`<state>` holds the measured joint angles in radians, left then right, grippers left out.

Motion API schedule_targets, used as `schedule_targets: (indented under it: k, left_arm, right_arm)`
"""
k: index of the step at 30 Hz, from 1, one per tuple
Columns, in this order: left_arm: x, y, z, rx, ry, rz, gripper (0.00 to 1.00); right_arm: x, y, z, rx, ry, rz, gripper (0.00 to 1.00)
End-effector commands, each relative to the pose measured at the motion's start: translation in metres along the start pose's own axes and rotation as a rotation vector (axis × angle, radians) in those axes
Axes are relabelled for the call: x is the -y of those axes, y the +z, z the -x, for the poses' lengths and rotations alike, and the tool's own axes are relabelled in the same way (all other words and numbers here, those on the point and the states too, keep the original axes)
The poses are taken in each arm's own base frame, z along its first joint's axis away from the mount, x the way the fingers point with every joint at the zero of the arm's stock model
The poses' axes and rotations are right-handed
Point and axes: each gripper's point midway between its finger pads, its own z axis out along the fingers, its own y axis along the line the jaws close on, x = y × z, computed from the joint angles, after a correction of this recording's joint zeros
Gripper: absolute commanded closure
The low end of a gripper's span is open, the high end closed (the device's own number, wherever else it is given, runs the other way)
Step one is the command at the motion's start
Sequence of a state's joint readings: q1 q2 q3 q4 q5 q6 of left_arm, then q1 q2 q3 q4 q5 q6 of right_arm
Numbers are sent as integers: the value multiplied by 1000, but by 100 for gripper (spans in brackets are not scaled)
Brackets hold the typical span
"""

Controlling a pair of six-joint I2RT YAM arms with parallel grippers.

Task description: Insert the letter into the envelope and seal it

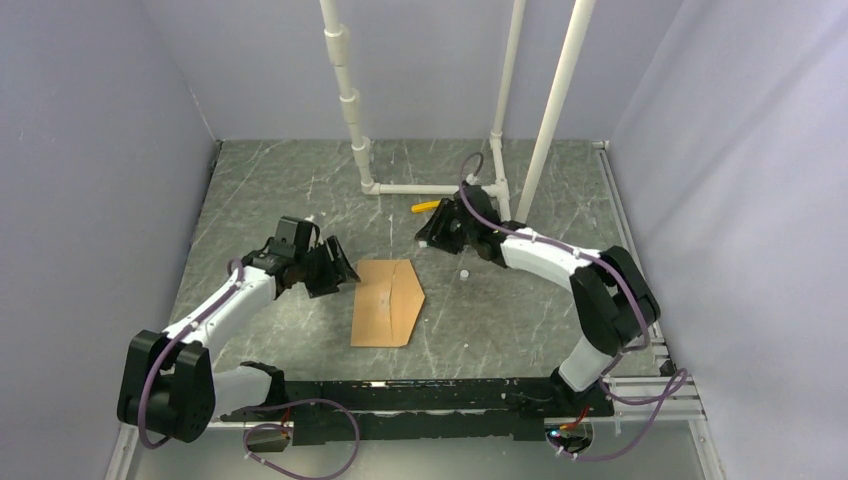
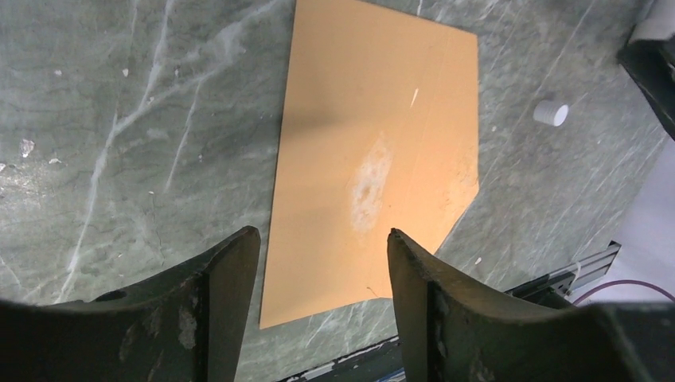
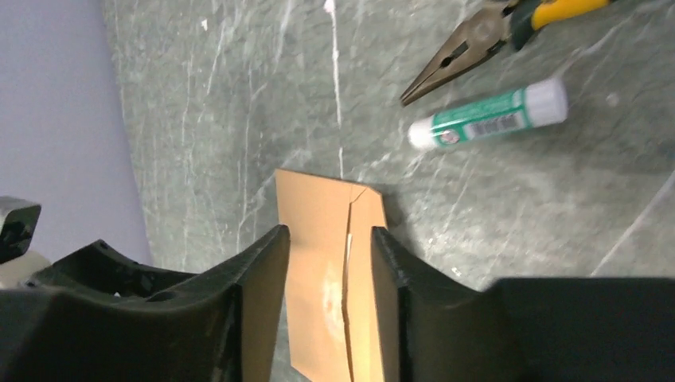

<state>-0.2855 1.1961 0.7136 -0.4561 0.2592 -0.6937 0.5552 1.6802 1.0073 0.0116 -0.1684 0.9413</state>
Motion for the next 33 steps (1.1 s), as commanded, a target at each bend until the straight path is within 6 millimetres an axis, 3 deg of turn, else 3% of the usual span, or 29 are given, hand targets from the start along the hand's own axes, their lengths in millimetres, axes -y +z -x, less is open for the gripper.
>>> schedule_targets:
  k: [1, 4, 8, 13, 21, 29, 33]
  left_arm:
    - [1, 7, -8, -19, 2, -34, 38]
    - [1, 12, -18, -50, 7, -51, 50]
    - [8, 16, -26, -72, 24, -96, 63]
    - [4, 27, -35, -91, 33, -52, 72]
    - [-18, 42, -64, -109, 21, 101, 80]
    - [-40, 48, -80, -106, -3, 198, 85]
    - [-47, 52, -85, -119, -5, 227, 85]
  right_arm:
    - [17, -18, -23, 69, -126, -158, 61]
    - [31, -25, -38, 80, -149, -235, 82]
    - [50, -31, -47, 88, -151, -310, 92]
    - [63, -34, -65, 34, -161, -319, 93]
    - [61, -24, -101, -93, -131, -181, 92]
    - [38, -17, -125, -178, -119, 25, 91]
    - [17, -21, -129, -174, -158, 177, 89]
